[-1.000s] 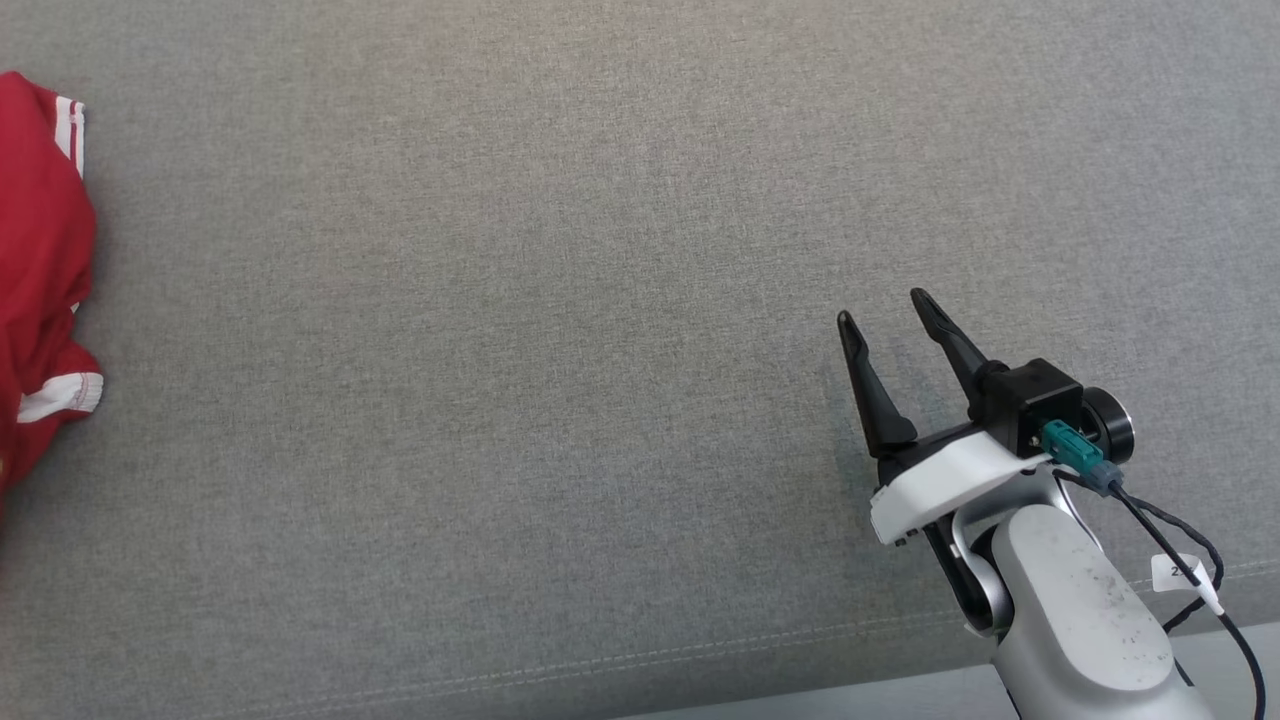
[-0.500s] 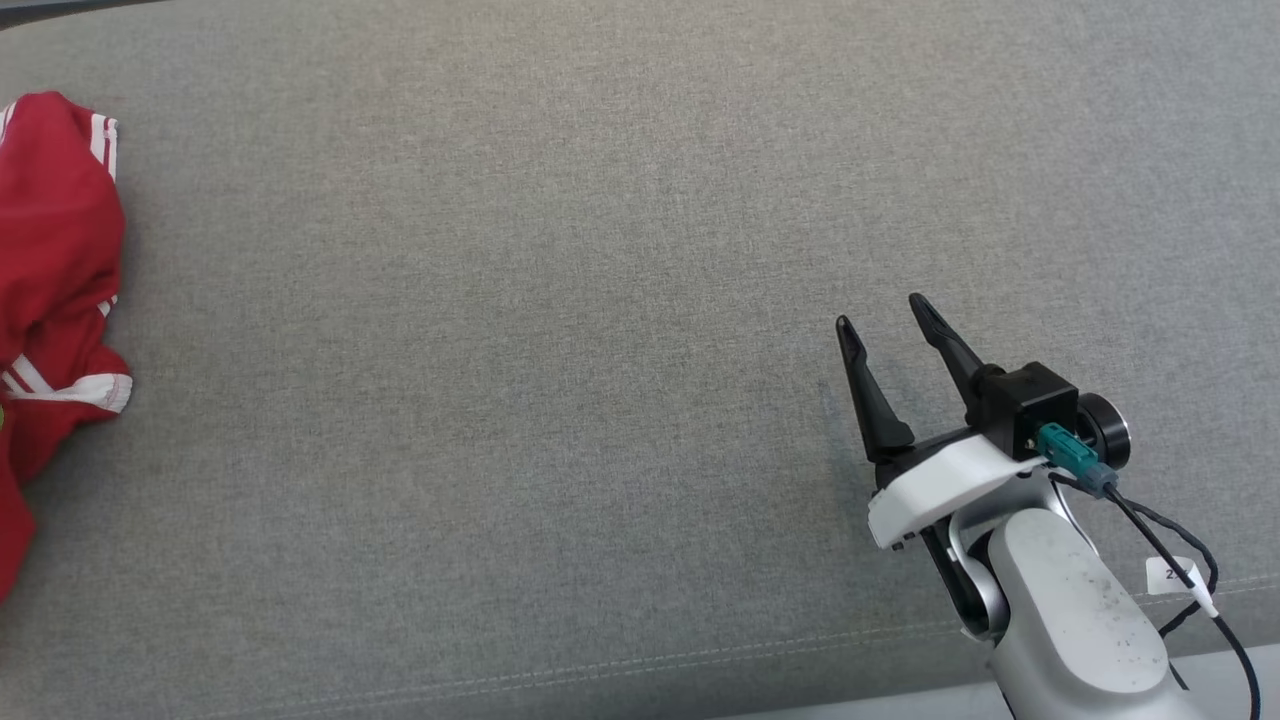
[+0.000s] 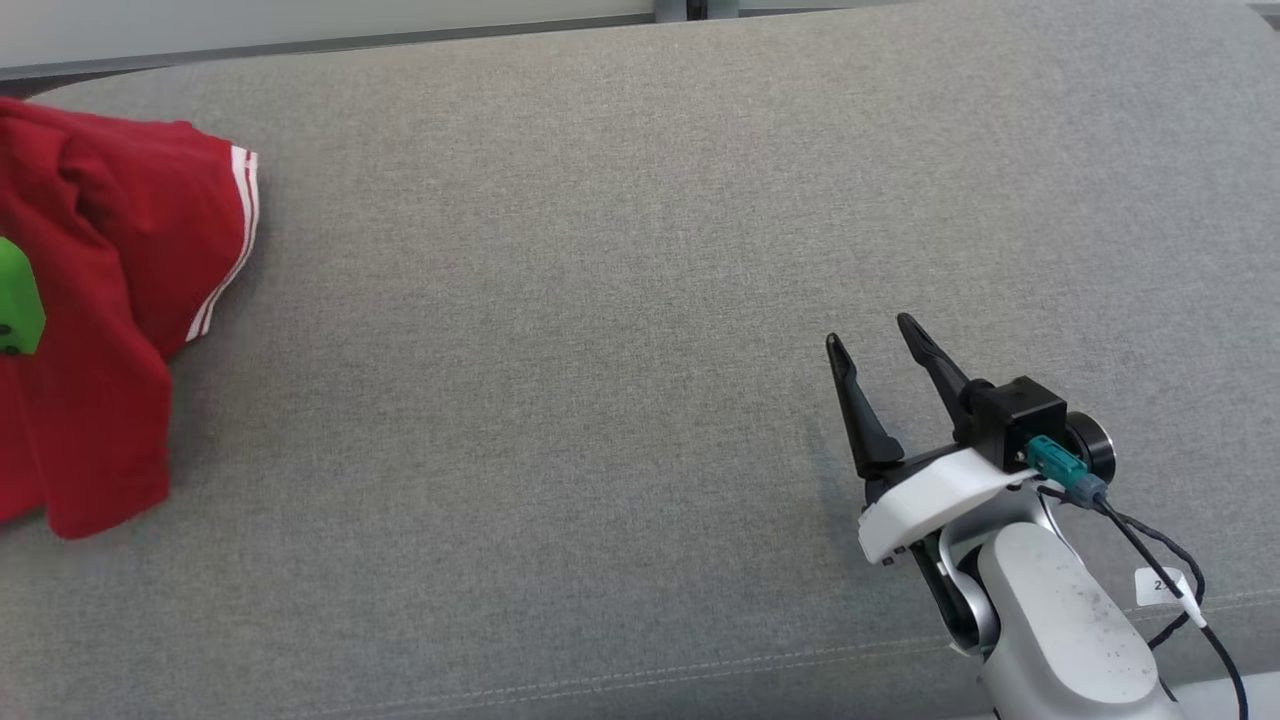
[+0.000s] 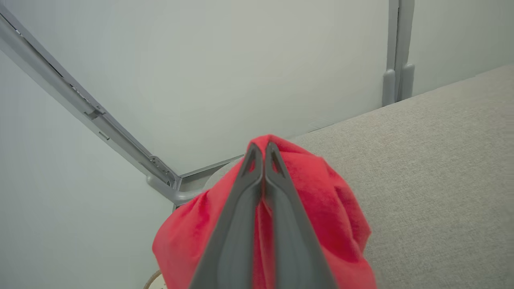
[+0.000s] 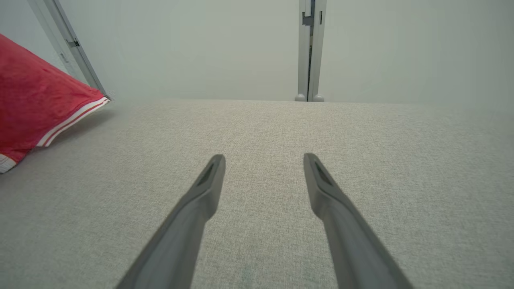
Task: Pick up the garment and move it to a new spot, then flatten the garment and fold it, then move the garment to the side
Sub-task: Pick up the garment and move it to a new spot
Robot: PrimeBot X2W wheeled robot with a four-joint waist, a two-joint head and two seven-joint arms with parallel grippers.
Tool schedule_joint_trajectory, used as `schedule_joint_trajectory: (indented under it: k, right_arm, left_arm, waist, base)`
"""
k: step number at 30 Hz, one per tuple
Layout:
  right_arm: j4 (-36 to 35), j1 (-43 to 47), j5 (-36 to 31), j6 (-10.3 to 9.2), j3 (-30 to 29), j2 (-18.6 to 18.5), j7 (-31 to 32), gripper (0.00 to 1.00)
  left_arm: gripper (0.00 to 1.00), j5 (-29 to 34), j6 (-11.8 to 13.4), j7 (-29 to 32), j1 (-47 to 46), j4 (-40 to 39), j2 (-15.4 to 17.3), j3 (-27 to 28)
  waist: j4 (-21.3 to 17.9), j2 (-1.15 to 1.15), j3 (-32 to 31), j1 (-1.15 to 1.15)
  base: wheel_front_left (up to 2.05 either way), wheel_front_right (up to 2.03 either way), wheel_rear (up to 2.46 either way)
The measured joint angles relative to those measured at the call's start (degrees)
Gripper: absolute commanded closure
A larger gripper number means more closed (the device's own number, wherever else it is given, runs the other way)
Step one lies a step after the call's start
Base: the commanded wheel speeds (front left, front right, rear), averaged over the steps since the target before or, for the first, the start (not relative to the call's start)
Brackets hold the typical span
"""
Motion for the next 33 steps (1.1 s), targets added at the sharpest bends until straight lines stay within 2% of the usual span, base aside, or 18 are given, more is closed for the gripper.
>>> schedule_joint_trajectory:
  k: [8, 12, 27, 33]
  right_arm:
    - [0.07, 0.53, 0.62, 0.00, -0.18, 0.58, 0.00, 0.00]
    - [0.23, 0.55, 0.66, 0.00, -0.21, 0.96, 0.00, 0.00]
    - [0.44, 0.63, 1.16, 0.00, -0.40, 1.27, 0.00, 0.00]
    - [0.43, 0.87, 1.16, 0.00, -0.58, 1.32, 0.00, 0.00]
  left_arm:
    - [1.00, 1.41, 0.53, 0.69, -0.92, -9.12, 0.11, -1.87]
    - [1.00, 1.60, 1.14, 1.67, -0.91, -13.86, -1.10, -2.85]
    - [1.00, 2.31, 3.44, 4.93, -1.17, -28.76, -8.79, -7.54]
    - [1.00, 2.01, 3.82, 5.21, 0.41, -30.42, -12.68, -10.18]
  waist:
    - [-2.38, 0.00, -0.76, 0.00]
    - [-4.05, 0.00, -1.17, 0.00]
    - [-9.86, 0.00, -2.40, 0.00]
    - [-10.94, 0.00, -2.20, 0.00]
  base:
    - [0.00, 0.00, 0.00]
    - [0.00, 0.00, 0.00]
    - [0.00, 0.00, 0.00]
    - [0.00, 0.00, 0.00]
